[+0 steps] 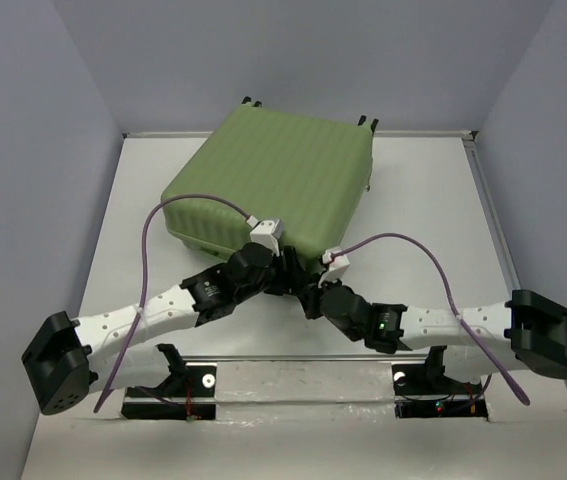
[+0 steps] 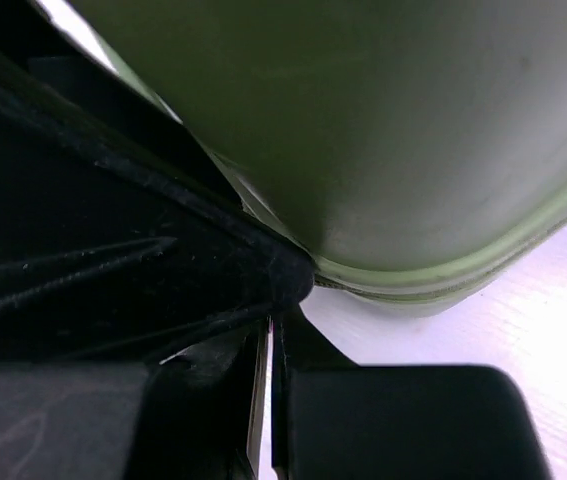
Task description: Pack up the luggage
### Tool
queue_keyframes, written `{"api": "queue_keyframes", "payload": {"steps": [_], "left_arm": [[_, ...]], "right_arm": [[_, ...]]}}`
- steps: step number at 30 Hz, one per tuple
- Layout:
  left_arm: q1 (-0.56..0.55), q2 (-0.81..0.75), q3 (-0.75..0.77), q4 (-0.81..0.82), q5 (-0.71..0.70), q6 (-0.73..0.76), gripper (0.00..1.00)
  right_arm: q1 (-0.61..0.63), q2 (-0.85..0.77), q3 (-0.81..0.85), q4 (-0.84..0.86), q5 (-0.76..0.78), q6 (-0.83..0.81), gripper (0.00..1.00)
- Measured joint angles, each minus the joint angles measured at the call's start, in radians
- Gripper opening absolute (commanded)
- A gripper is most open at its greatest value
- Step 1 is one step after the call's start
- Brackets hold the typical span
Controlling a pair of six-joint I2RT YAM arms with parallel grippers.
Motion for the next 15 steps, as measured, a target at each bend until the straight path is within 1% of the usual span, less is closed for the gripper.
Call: {"api": "queue_keyframes", "payload": {"steps": [2, 3, 5, 7, 9, 11, 13, 14, 15], "left_arm": [[0.001, 0.007, 0.030, -0.047, -0.006, 0.019, 0.81], [0.001, 0.003, 0.046, -0.073, -0.009, 0.028, 0.90], [0.002, -0.018, 0.082, -0.126, -0.011, 0.047, 0.97], [0.003, -0.061, 0.137, -0.202, -0.020, 0.072, 0.99], [0.023, -0.156, 0.249, -0.283, -0.064, 0.108, 0.99], [0.059, -0.201, 0.316, -0.297, -0.095, 0.137, 0.99], [0.141, -0.242, 0.430, -0.327, -0.134, 0.179, 0.99], [0.251, -0.254, 0.503, -0.347, -0.160, 0.211, 0.99], [0.328, -0.254, 0.533, -0.356, -0.177, 0.232, 0.99]], "right_arm": [[0.027, 0.048, 0.023, 0.008, 0.080, 0.051, 0.07], [0.038, 0.054, 0.023, 0.021, 0.103, 0.071, 0.07], [0.052, 0.058, 0.019, 0.040, 0.140, 0.105, 0.07], [0.067, 0.070, 0.018, 0.051, 0.179, 0.125, 0.07], [0.077, 0.082, 0.018, 0.058, 0.204, 0.133, 0.07], [0.084, 0.087, 0.018, 0.061, 0.218, 0.140, 0.07], [0.089, 0.090, 0.018, 0.063, 0.224, 0.144, 0.07], [0.091, 0.090, 0.018, 0.064, 0.225, 0.146, 0.07], [0.093, 0.090, 0.018, 0.064, 0.227, 0.148, 0.07]]}}
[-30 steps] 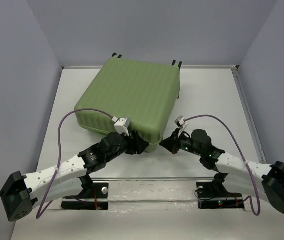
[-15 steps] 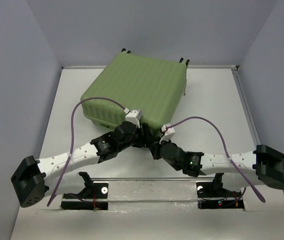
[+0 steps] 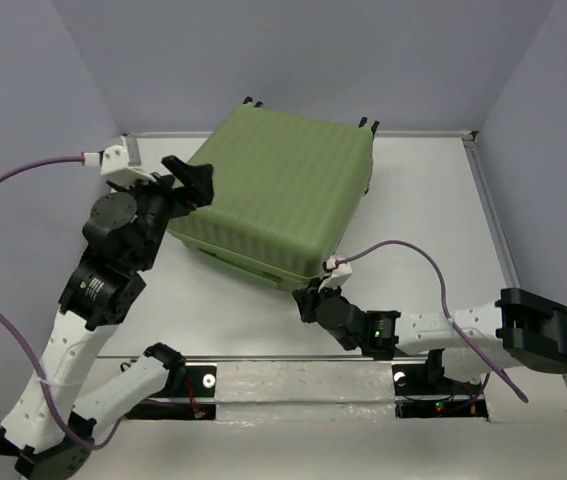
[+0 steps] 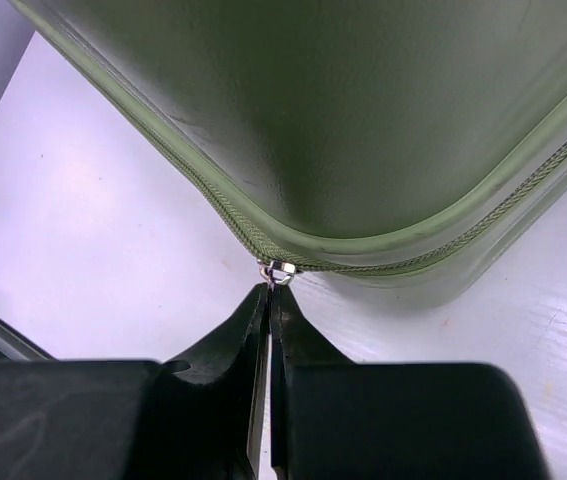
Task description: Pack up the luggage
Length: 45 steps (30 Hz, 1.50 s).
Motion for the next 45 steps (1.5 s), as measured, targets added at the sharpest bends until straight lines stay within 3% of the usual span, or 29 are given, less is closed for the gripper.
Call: {"api": "queue_keyframes", "payload": {"steps": [4, 7, 10, 15, 22, 25, 30, 33, 41, 45], "left_arm": [[0.326, 0.018, 0.066, -0.045, 0.023, 0.091, 0.99], [0.551, 0.141, 0.084, -0.073, 0.103, 0.140, 0.99], [0.624, 0.290, 0.102, -0.075, 0.157, 0.162, 0.99], [0.712, 0.542, 0.109, -0.064, 0.369, 0.168, 0.99], [0.729, 0.544, 0.036, 0.060, 0.678, 0.141, 0.96], [0.725, 0.516, -0.080, 0.199, 0.716, 0.129, 0.94], [0.726, 0.443, -0.275, 0.488, 0.717, 0.109, 0.92], [0.724, 0.418, -0.333, 0.578, 0.716, 0.092, 0.92], [0.686, 0.364, -0.385, 0.617, 0.690, 0.072, 0.92], [0.683, 0.318, -0.387, 0.539, 0.706, 0.105, 0.93]], "right_arm": [[0.003, 0.000, 0.000, -0.002, 0.000, 0.005, 0.07], [0.003, 0.000, 0.000, -0.003, 0.000, 0.007, 0.07], [0.003, 0.000, 0.000, -0.003, -0.001, 0.006, 0.07], [0.003, -0.003, -0.002, -0.006, -0.008, 0.006, 0.07], [0.003, -0.008, -0.002, -0.018, -0.013, 0.003, 0.07], [0.003, 0.020, 0.037, -0.056, -0.001, -0.016, 0.07], [0.023, 0.174, 0.226, -0.176, 0.097, -0.082, 0.07], [0.025, 0.267, 0.342, -0.251, 0.122, -0.136, 0.07], [0.007, 0.627, 0.762, -0.294, 0.153, -0.375, 0.07], [-0.019, 0.668, 0.797, -0.212, 0.046, -0.439, 0.07]]}}
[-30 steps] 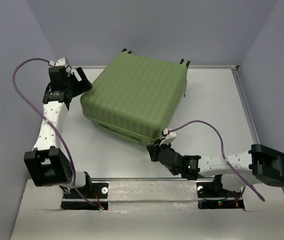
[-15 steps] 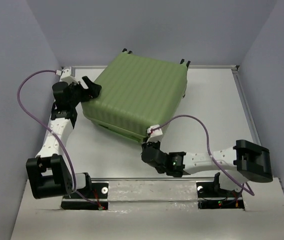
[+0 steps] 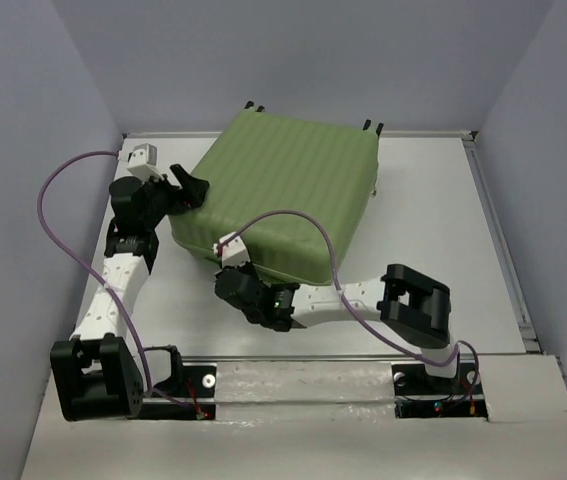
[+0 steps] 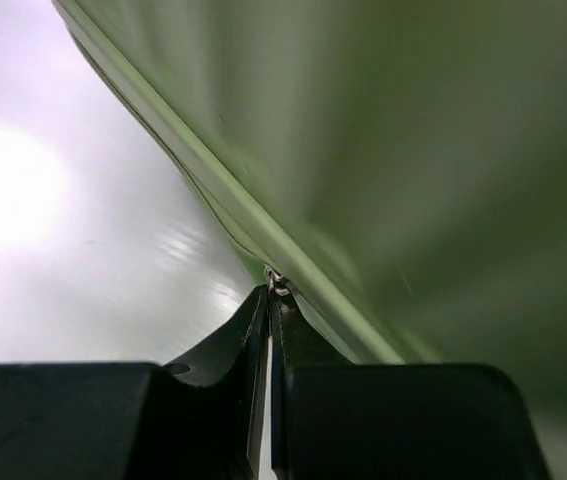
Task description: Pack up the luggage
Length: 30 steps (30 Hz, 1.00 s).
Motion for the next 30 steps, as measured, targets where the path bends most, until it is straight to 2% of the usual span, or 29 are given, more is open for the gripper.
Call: {"api": "queue_keyframes", "payload": {"steps": [4, 5, 7, 8, 9, 10, 11, 13, 15, 16, 18, 19, 21, 22, 24, 26, 30], "left_arm": [[-0.008, -0.055, 0.002, -0.100, 0.026, 0.008, 0.94], [-0.008, -0.061, 0.002, -0.112, 0.029, 0.008, 0.94], [-0.008, -0.068, 0.001, -0.123, 0.036, 0.006, 0.94], [-0.009, -0.069, -0.001, -0.127, 0.043, 0.003, 0.94], [-0.011, -0.070, -0.004, -0.127, 0.047, 0.000, 0.94], [-0.014, -0.070, -0.006, -0.124, 0.050, -0.003, 0.94], [-0.016, -0.071, -0.013, -0.114, 0.051, -0.008, 0.94], [-0.016, -0.072, -0.025, -0.093, 0.052, -0.017, 0.94], [-0.017, -0.078, -0.037, -0.077, 0.049, -0.024, 0.94], [-0.018, -0.084, -0.042, -0.072, 0.044, -0.027, 0.93], [-0.023, -0.090, -0.047, -0.071, 0.037, -0.030, 0.93], [-0.027, -0.095, -0.050, -0.072, 0.029, -0.032, 0.93], [-0.039, -0.105, -0.052, -0.080, 0.012, -0.034, 0.93], [-0.047, -0.110, -0.053, -0.085, 0.005, -0.035, 0.93], [-0.064, -0.120, -0.056, -0.094, -0.014, -0.037, 0.93], [-0.081, -0.129, -0.058, -0.103, -0.033, -0.037, 0.93], [-0.109, -0.143, -0.064, -0.110, -0.059, -0.041, 0.93]], "right_arm": [[-0.035, -0.007, -0.035, 0.102, -0.195, -0.032, 0.08], [-0.042, -0.015, -0.049, 0.121, -0.236, -0.043, 0.13], [-0.054, -0.054, -0.110, 0.153, -0.314, -0.049, 0.35], [-0.058, -0.093, -0.158, 0.157, -0.367, -0.044, 0.61], [-0.058, -0.138, -0.201, 0.143, -0.423, -0.034, 0.80], [-0.053, -0.176, -0.227, 0.129, -0.451, -0.031, 0.80], [-0.036, -0.254, -0.261, 0.089, -0.491, -0.017, 0.87], [-0.004, -0.410, -0.297, -0.018, -0.533, 0.005, 0.89], [0.014, -0.546, -0.307, -0.093, -0.554, 0.014, 0.81], [0.016, -0.597, -0.311, -0.120, -0.555, 0.018, 0.64], [0.002, -0.761, -0.330, -0.174, -0.519, 0.030, 0.39], [-0.019, -0.831, -0.339, -0.197, -0.497, 0.032, 0.33], [-0.106, -0.944, -0.356, -0.232, -0.466, 0.055, 0.45], [-0.196, -0.995, -0.364, -0.251, -0.463, 0.067, 0.72], [-0.357, -1.039, -0.371, -0.272, -0.454, 0.082, 0.98], [-0.543, -1.050, -0.372, -0.298, -0.424, 0.105, 1.00], [-0.765, -0.986, -0.362, -0.343, -0.454, 0.126, 1.00]]}}
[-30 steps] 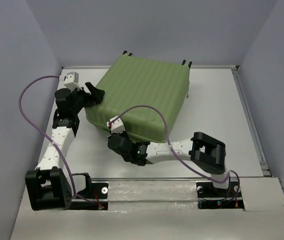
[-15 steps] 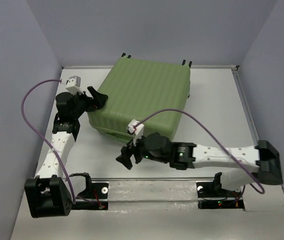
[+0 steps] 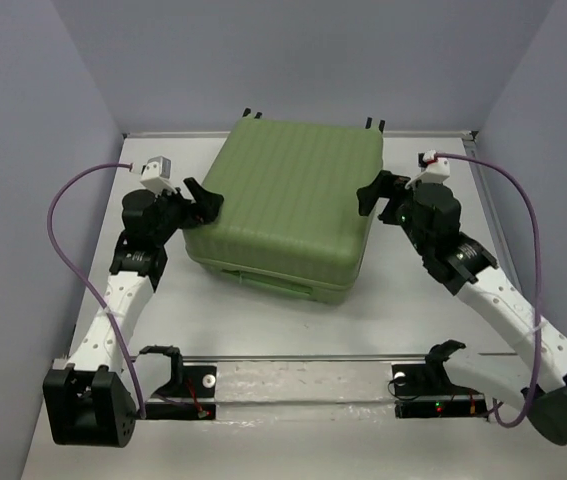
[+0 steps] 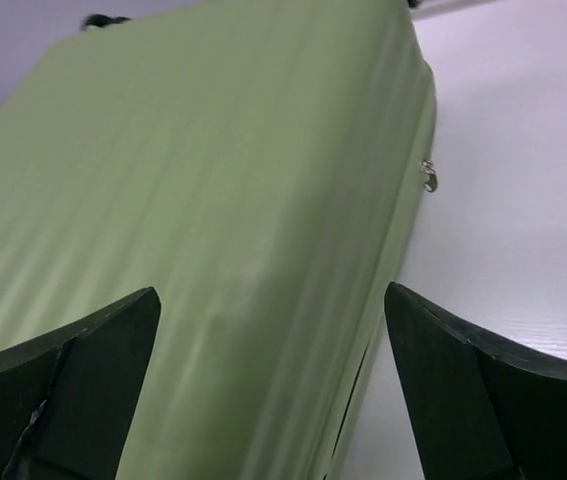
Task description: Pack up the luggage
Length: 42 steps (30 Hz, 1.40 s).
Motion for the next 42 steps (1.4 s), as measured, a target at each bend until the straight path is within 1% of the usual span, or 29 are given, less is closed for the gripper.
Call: {"api": "queue_keyframes", "payload": {"steps": [2, 3, 6, 7, 9, 11, 15, 16, 18, 19, 21, 23, 26, 29, 30, 33, 36, 39, 40, 42], "left_arm": [[-0.019, -0.007, -0.004, -0.003, -0.018, -0.002, 0.93], [-0.031, -0.014, -0.006, -0.004, -0.027, -0.005, 0.93], [-0.088, -0.053, -0.027, -0.008, -0.091, -0.015, 0.93], [-0.119, -0.074, -0.039, -0.014, -0.122, -0.021, 0.93], [-0.194, -0.124, -0.061, -0.034, -0.196, -0.036, 0.93], [-0.254, -0.165, -0.082, -0.047, -0.245, -0.055, 0.93], [-0.406, -0.238, -0.150, -0.033, -0.377, -0.111, 0.92], [-0.437, -0.248, -0.159, -0.029, -0.402, -0.123, 0.92], [-0.543, -0.258, -0.169, -0.023, -0.517, -0.151, 0.93], [-0.617, -0.257, -0.169, -0.024, -0.587, -0.166, 0.93], [-0.723, -0.251, -0.154, -0.045, -0.672, -0.195, 0.93], [-0.823, -0.234, -0.119, -0.091, -0.728, -0.222, 0.93], [-0.941, -0.187, -0.058, -0.164, -0.728, -0.246, 0.94], [-1.023, -0.101, 0.036, -0.241, -0.691, -0.290, 0.97], [-1.041, -0.080, 0.074, -0.282, -0.666, -0.289, 0.99], [-1.078, -0.047, 0.151, -0.369, -0.631, -0.246, 0.99], [-1.073, -0.046, 0.237, -0.461, -0.652, -0.190, 0.99], [-0.950, -0.079, 0.399, -0.428, -0.719, -0.129, 0.99], [-0.906, -0.102, 0.429, -0.412, -0.737, -0.117, 0.99], [-0.784, -0.179, 0.468, -0.378, -0.774, -0.097, 0.99]], "right_arm": [[-0.080, 0.077, 0.018, -0.003, -0.042, 0.013, 1.00], [-0.100, 0.108, 0.022, -0.005, -0.055, 0.018, 1.00], [-0.153, 0.233, 0.068, 0.014, -0.157, 0.033, 0.94], [-0.163, 0.280, 0.109, 0.026, -0.216, 0.023, 0.92], [-0.172, 0.331, 0.150, 0.024, -0.242, -0.021, 0.91], [-0.212, 0.372, 0.183, 0.029, -0.299, -0.057, 0.89], [-0.274, 0.510, 0.301, 0.059, -0.427, -0.126, 0.86], [-0.287, 0.567, 0.346, 0.084, -0.472, -0.146, 0.86], [-0.300, 0.632, 0.397, 0.116, -0.515, -0.166, 0.86], [-0.307, 0.679, 0.441, 0.136, -0.541, -0.178, 0.87], [-0.315, 0.731, 0.486, 0.158, -0.568, -0.201, 0.88], [-0.324, 0.777, 0.542, 0.148, -0.601, -0.226, 0.89], [-0.327, 0.832, 0.623, 0.123, -0.625, -0.270, 0.92], [-0.327, 0.867, 0.671, 0.115, -0.658, -0.297, 0.95], [-0.326, 0.879, 0.687, 0.113, -0.665, -0.303, 0.97], [-0.317, 0.882, 0.697, 0.107, -0.668, -0.311, 0.98], [-0.302, 0.875, 0.697, 0.093, -0.660, -0.309, 0.98], [-0.294, 0.852, 0.697, 0.040, -0.657, -0.302, 0.99], [-0.291, 0.843, 0.697, 0.019, -0.655, -0.301, 0.99], [-0.285, 0.819, 0.695, -0.024, -0.654, -0.301, 0.99]]}}
